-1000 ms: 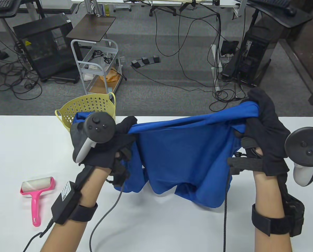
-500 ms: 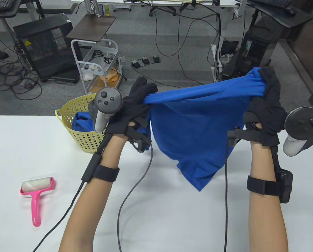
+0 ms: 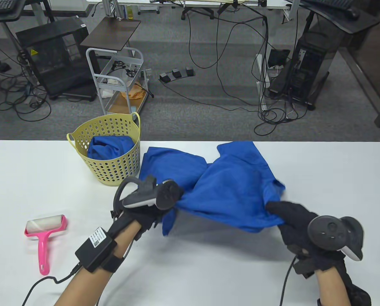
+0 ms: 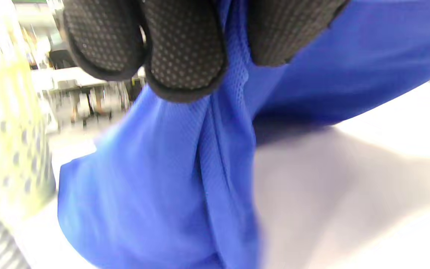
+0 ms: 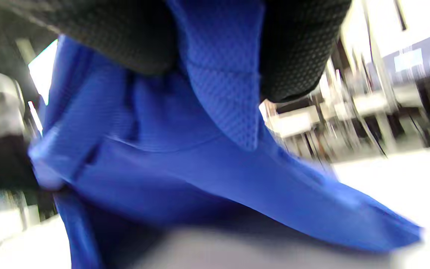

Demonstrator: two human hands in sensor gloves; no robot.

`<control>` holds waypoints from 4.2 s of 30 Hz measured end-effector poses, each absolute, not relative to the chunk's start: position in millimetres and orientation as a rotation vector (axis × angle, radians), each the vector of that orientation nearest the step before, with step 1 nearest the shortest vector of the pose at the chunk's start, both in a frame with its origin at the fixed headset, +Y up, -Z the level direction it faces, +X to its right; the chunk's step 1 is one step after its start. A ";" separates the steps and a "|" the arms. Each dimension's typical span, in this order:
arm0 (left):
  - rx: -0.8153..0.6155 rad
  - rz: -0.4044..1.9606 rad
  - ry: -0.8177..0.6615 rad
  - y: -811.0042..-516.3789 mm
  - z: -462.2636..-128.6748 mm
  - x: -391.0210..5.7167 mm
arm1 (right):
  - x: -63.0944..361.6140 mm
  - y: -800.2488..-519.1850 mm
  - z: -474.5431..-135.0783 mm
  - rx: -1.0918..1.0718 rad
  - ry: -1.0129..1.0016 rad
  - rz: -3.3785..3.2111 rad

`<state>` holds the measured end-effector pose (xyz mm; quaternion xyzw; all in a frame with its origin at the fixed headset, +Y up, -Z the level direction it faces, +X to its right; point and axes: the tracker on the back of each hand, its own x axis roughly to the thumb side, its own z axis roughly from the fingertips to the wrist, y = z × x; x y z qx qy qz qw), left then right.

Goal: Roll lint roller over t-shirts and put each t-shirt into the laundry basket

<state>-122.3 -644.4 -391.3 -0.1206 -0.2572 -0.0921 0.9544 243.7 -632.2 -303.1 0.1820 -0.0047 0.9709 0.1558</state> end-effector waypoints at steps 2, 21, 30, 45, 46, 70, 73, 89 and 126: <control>-0.413 -0.138 -0.507 -689.0 -387.6 -127.9 | 229.6 -683.8 -310.5 0.497 0.495 2.867; -0.311 0.207 0.220 -728.4 -418.0 -237.1 | 192.3 -730.9 -344.0 0.207 0.435 3.021; -0.543 0.266 0.194 -764.4 -438.3 -221.1 | 206.7 -780.6 -348.3 -0.005 0.946 2.952; -0.207 0.373 0.035 -723.8 -381.5 -244.4 | 220.1 -780.4 -346.9 -0.068 0.967 2.896; -0.203 0.292 0.081 -724.5 -371.0 -248.4 | 220.6 -780.4 -346.7 -0.074 0.970 2.893; -0.656 0.117 0.131 -772.2 -344.5 -242.1 | 264.8 -734.8 -324.8 -0.263 0.614 2.909; -0.629 0.145 0.146 -773.0 -343.0 -241.6 | 265.2 -728.3 -315.5 -0.394 0.620 3.039; -0.594 0.137 0.152 -776.7 -339.8 -239.2 | 308.2 -752.7 -294.3 -0.830 0.748 3.204; -0.546 0.398 0.257 -765.3 -362.1 -257.1 | 260.2 -780.0 -325.4 -0.461 0.802 2.991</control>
